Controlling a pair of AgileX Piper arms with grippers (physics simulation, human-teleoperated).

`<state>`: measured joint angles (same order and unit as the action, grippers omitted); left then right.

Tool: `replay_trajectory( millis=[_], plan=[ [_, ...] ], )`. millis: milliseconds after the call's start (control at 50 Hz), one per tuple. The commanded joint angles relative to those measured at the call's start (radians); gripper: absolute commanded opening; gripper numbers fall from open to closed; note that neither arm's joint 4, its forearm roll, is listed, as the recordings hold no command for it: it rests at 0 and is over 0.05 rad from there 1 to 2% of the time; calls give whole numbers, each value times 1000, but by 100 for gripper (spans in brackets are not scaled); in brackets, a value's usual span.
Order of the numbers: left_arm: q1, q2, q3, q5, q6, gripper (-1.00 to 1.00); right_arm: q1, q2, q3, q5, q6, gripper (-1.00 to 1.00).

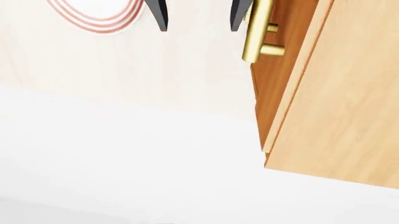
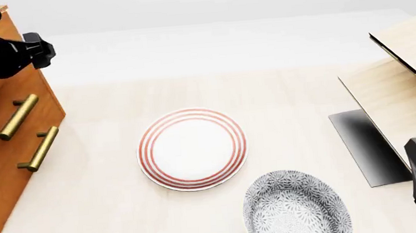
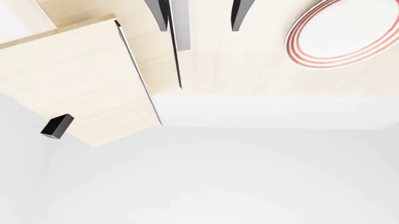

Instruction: Close the top drawer of the cabinet.

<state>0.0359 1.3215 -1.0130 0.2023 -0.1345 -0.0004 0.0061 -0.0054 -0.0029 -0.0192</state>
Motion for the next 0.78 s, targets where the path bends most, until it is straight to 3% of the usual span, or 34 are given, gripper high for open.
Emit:
replay_trajectory(
  millis=[20,780],
  plan=[
    [39,-14,14,5,-4,100,0,0,0,0,0,100],
    [112,-74,39,25,-6,100,0,0,0,0,0,100]
  ],
)
